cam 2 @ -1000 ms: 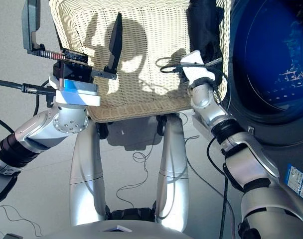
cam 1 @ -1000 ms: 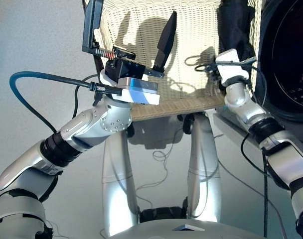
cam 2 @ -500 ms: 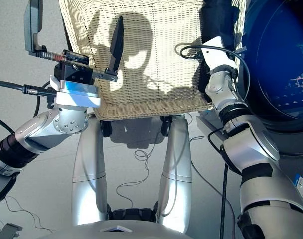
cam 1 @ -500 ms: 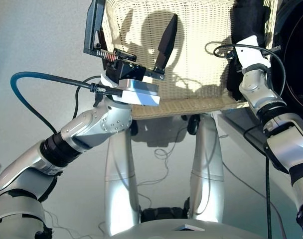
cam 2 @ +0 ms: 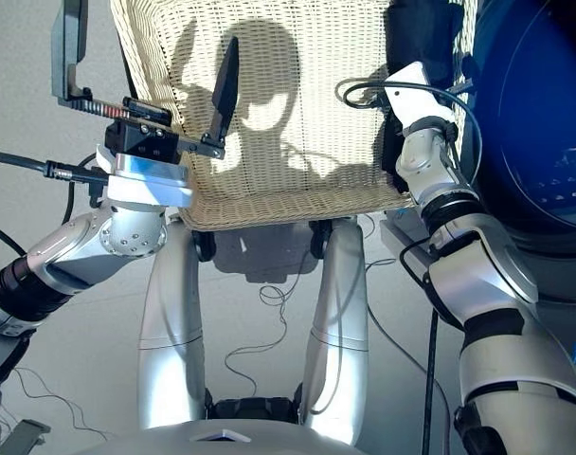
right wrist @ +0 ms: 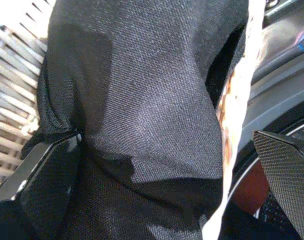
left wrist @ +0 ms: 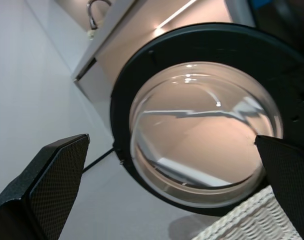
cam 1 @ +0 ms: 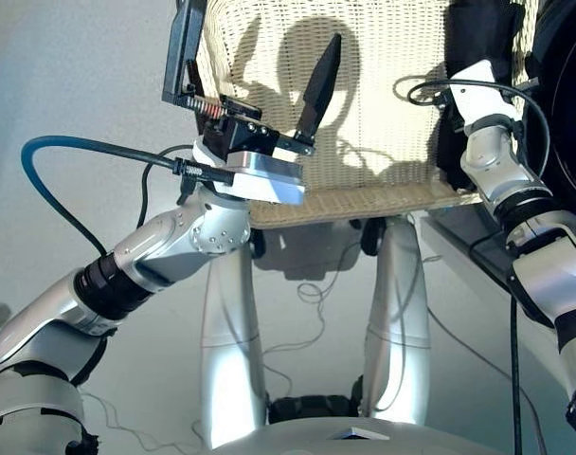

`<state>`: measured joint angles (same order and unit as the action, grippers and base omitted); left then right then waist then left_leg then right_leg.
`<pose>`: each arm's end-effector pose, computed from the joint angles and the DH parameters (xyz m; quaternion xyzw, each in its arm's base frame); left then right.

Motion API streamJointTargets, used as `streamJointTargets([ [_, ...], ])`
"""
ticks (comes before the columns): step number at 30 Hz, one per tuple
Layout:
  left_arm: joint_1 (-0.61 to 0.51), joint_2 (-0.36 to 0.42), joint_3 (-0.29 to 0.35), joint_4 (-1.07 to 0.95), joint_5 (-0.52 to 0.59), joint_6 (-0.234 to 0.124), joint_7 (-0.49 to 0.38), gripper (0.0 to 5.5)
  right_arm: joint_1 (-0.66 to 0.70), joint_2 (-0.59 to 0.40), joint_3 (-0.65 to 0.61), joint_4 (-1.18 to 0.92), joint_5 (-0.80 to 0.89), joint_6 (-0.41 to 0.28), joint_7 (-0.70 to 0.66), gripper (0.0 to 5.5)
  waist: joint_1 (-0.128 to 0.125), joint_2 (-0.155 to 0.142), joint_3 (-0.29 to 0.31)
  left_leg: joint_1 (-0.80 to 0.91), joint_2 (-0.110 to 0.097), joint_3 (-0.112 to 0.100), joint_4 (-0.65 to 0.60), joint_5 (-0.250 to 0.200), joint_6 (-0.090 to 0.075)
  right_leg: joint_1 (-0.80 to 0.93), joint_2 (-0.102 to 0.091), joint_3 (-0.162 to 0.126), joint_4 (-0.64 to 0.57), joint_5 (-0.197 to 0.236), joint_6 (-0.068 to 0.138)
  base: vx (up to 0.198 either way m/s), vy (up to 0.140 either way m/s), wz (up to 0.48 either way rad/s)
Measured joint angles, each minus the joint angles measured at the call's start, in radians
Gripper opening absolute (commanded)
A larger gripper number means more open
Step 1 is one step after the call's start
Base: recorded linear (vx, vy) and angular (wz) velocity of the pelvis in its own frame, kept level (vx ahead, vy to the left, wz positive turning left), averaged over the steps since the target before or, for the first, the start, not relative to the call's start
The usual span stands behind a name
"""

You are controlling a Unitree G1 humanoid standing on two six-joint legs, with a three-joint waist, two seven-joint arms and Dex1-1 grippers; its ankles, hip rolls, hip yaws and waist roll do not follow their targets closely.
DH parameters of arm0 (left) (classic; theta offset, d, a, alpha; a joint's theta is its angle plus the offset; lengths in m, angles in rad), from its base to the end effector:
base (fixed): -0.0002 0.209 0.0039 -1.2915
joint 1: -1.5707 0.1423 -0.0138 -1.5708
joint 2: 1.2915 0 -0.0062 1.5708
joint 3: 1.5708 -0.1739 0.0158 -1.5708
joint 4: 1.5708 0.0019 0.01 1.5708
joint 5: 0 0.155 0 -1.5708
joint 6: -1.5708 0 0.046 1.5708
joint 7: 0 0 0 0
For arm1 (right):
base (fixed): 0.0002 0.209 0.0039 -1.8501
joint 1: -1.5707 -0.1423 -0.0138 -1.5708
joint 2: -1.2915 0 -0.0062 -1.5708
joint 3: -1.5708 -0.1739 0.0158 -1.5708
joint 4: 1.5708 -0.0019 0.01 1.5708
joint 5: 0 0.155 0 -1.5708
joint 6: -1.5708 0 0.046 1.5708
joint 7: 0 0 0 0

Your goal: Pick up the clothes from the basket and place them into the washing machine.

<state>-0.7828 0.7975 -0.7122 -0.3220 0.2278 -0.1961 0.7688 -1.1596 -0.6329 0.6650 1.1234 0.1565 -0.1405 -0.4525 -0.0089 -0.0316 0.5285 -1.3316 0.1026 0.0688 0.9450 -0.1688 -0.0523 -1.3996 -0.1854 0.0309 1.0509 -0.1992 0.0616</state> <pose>0.2375 0.0864 0.2194 0.2685 -0.6051 -0.0554 0.7475 0.3717 -0.2279 0.1982 -0.4017 -0.1211 -0.2000 0.8854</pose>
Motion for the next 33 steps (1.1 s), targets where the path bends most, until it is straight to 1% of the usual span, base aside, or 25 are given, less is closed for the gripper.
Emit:
streamJointTargets([
  [6,-0.003,-0.012,0.003,-0.011,-0.019,0.000,-0.011,5.50,-0.018,-0.006,-0.015,0.002,0.048,-0.021,0.010,5.50,-0.007,0.014,-0.001,-0.008,-0.001,-0.004,-0.001,0.005,-0.007,-0.015,0.002,0.000,0.009,0.000,-0.006,0.000,0.000,0.000],
  [7,-0.005,-0.011,0.007,-0.015,-0.021,-0.001,-0.011,5.50,-0.022,-0.008,-0.029,0.001,0.068,-0.021,0.019,2.33,-0.005,0.017,0.000,-0.011,-0.001,-0.005,-0.002,0.006,-0.007,-0.018,0.002,0.000,0.009,0.001,-0.008,0.000,0.000,0.000],
  [8,-0.006,-0.009,0.013,-0.020,-0.023,-0.002,-0.012,5.50,-0.028,-0.009,-0.039,0.009,0.086,-0.021,0.032,0.00,-0.005,0.022,0.001,-0.014,-0.001,-0.006,0.002,0.006,-0.010,-0.022,0.003,-0.002,0.014,-0.001,-0.008,0.000,0.000,0.000],
  [10,-0.005,-0.005,0.016,-0.023,-0.034,-0.003,-0.012,5.50,-0.038,-0.021,-0.061,0.010,0.100,-0.021,0.016,0.00,0.002,0.031,0.002,-0.021,0.000,-0.008,0.000,0.009,-0.011,-0.029,0.003,-0.002,0.014,0.000,-0.012,0.000,0.000,0.000],
  [12,0.000,-0.003,0.022,-0.026,-0.042,-0.003,-0.012,5.50,-0.040,-0.028,-0.076,0.006,0.112,-0.027,0.016,0.00,0.000,0.032,0.002,-0.024,-0.001,-0.012,0.004,0.016,-0.008,-0.030,0.003,-0.007,0.017,0.004,-0.017,-0.046,0.003,0.008],
  [13,0.000,-0.002,0.029,-0.030,-0.042,-0.007,-0.012,5.50,-0.044,-0.032,-0.081,0.004,0.129,-0.030,0.016,0.00,0.000,0.033,0.002,-0.022,-0.001,-0.013,0.003,0.010,-0.013,-0.027,0.003,-0.008,0.016,-0.001,-0.012,0.000,0.000,0.000],
  [14,0.007,-0.004,0.037,-0.030,-0.049,-0.013,-0.013,5.50,-0.039,-0.031,-0.081,-0.001,0.139,-0.037,0.016,0.00,-0.001,0.033,0.002,-0.021,-0.001,-0.012,0.004,0.018,-0.007,-0.026,0.002,-0.007,0.016,0.005,-0.019,0.000,0.000,0.000],
  [15,0.022,-0.003,0.049,-0.036,-0.052,-0.016,-0.014,5.50,-0.041,-0.030,-0.081,0.004,0.145,-0.041,0.018,0.00,0.001,0.034,0.002,-0.019,-0.001,-0.013,0.005,0.011,-0.011,-0.023,0.003,-0.008,0.016,0.002,-0.012,0.000,0.000,0.000],
  [16,0.032,-0.002,0.061,-0.048,-0.063,-0.018,-0.015,5.50,-0.041,-0.032,-0.082,0.007,0.146,-0.041,0.020,0.00,0.003,0.034,0.002,-0.019,-0.001,-0.013,0.007,0.012,-0.011,-0.022,0.002,-0.008,0.017,0.003,-0.012,0.000,0.000,0.000],
  [17,0.041,-0.002,0.063,-0.050,-0.070,-0.021,-0.017,5.50,-0.037,-0.034,-0.086,0.001,0.148,-0.041,0.020,0.00,0.006,0.034,0.001,-0.020,-0.001,-0.013,0.006,0.018,-0.007,-0.023,0.002,-0.007,0.017,0.007,-0.017,-0.105,0.019,0.015],
  [18,0.049,0.000,0.068,-0.056,-0.071,-0.022,-0.019,5.50,-0.038,-0.037,-0.087,0.003,0.156,-0.041,0.020,0.00,0.008,0.034,0.001,-0.023,-0.001,-0.014,0.004,0.017,-0.010,-0.025,0.001,-0.008,0.015,0.010,-0.018,0.000,0.000,0.000],
  [21,0.066,-0.001,0.071,-0.063,-0.082,-0.024,-0.028,5.50,-0.028,-0.048,-0.090,-0.031,0.181,-0.041,0.027,0.00,0.008,0.035,0.002,-0.023,-0.002,-0.015,0.003,0.019,-0.010,-0.024,0.001,-0.009,0.014,0.008,-0.012,-0.045,0.013,0.009],
  [24,0.072,0.001,0.079,-0.072,-0.087,-0.026,-0.034,5.50,0.017,-0.078,-0.094,-0.113,0.195,-0.041,0.027,0.00,0.008,0.034,0.002,-0.018,-0.002,-0.015,-0.001,0.021,-0.010,-0.019,0.001,-0.010,0.011,0.008,-0.014,-0.033,0.004,0.000],
  [25,0.067,0.000,0.080,-0.072,-0.087,-0.026,-0.034,5.50,0.030,-0.085,-0.100,-0.144,0.202,-0.041,0.025,0.00,0.005,0.034,0.002,-0.020,-0.001,-0.015,-0.001,0.023,-0.005,-0.022,0.002,-0.013,0.011,0.012,-0.020,-0.085,0.015,-0.010],
  [27,0.067,-0.001,0.080,-0.072,-0.086,-0.026,-0.039,5.50,0.058,-0.088,-0.123,-0.199,0.213,-0.044,0.024,0.00,0.001,0.034,0.002,-0.020,-0.001,-0.017,0.003,0.022,-0.009,-0.020,0.003,-0.014,0.013,0.011,-0.017,0.000,0.000,0.000],
  [30,0.073,0.011,0.082,-0.071,-0.078,-0.026,-0.044,5.50,0.166,-0.109,-0.152,-0.335,0.228,-0.045,0.017,0.00,-0.001,0.032,0.004,-0.004,-0.002,-0.018,0.001,0.020,-0.014,0.000,0.003,-0.020,0.010,0.007,-0.016,0.000,0.000,0.000],
  [31,0.077,0.017,0.082,-0.071,-0.068,-0.026,-0.045,5.50,0.216,-0.111,-0.170,-0.396,0.232,-0.045,0.013,0.00,-0.003,0.032,0.004,0.006,0.000,-0.021,-0.001,0.019,-0.015,0.010,0.003,-0.022,0.007,0.006,-0.016,0.000,0.000,0.000],
  [32,0.079,0.021,0.082,-0.071,-0.060,-0.026,-0.045,5.50,0.248,-0.109,-0.169,-0.420,0.232,-0.059,0.008,0.00,-0.007,0.032,0.004,0.015,-0.001,-0.023,-0.002,0.018,-0.015,0.022,0.004,-0.022,0.004,0.006,-0.016,0.000,0.000,0.000],
  [33,0.078,0.024,0.082,-0.070,-0.052,-0.026,-0.047,5.50,0.287,-0.108,-0.185,-0.459,0.234,-0.065,0.009,0.00,-0.012,0.032,0.004,0.026,0.000,-0.022,-0.007,0.016,-0.011,0.033,0.004,-0.023,-0.004,0.007,-0.015,-0.006,0.051,-0.029],
])
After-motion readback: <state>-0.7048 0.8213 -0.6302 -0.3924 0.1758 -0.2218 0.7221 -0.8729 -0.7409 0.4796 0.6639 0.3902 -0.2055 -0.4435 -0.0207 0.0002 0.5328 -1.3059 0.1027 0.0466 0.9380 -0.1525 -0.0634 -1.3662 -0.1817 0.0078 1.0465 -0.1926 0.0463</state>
